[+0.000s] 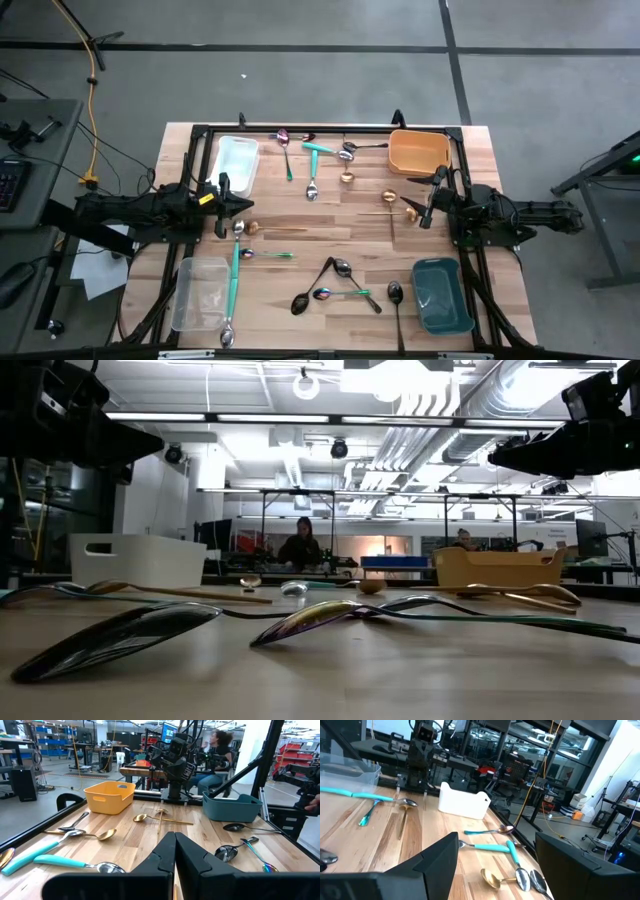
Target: Sort silverware by color (type)
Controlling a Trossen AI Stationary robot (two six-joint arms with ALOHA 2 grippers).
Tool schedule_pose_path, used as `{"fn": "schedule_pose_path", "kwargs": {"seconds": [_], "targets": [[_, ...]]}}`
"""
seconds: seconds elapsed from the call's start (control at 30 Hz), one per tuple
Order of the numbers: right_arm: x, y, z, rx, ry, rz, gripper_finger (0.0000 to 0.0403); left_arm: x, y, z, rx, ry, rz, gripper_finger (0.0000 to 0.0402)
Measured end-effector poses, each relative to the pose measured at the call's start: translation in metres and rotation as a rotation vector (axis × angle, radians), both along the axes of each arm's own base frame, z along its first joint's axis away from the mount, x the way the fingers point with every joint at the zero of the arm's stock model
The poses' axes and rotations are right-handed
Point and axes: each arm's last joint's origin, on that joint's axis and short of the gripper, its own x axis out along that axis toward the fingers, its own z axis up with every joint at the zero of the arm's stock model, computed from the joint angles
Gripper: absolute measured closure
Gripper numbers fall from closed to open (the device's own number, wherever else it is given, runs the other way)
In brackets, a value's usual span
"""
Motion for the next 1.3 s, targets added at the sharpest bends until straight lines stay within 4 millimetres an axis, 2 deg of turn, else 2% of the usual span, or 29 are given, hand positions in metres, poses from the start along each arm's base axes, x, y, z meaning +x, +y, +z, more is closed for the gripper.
{"fn": "schedule_pose_path", "kwargs": {"seconds": [0.1, 0.3, 0.4, 1.07, 1.17, 1.3], "targets": [[0.0, 0.0, 0.004, 0.081, -0.072, 0.022, 0.0147, 0.0, 0.0, 0.0, 0.0, 0.0, 0.0, 0.0401], [-0.002, 0.003, 0.02, 0.599, -0.366, 0.187, 0.0147, 0.0, 0.0, 0.0, 0.0, 0.0, 0.0, 0.0401], [-0.003, 0.003, 0.022, 0.728, -0.419, 0.211, 0.0147, 0.0, 0.0, 0.0, 0.0, 0.0, 0.0, 0.0401], [-0.001, 0.002, 0.014, 0.791, -0.348, 0.18, 0.0147, 0.0, 0.0, 0.0, 0.0, 0.0, 0.0, 0.0401], [-0.002, 0.003, 0.02, 0.832, -0.402, 0.211, 0.0147, 0.0, 0.0, 0.0, 0.0, 0.0, 0.0, 0.0401], [0.0, 0.003, 0.047, 0.786, -0.367, 0.215, 0.0147, 0.0, 0.0, 0.0, 0.0, -0.001, 0.0, 0.0401]]}}
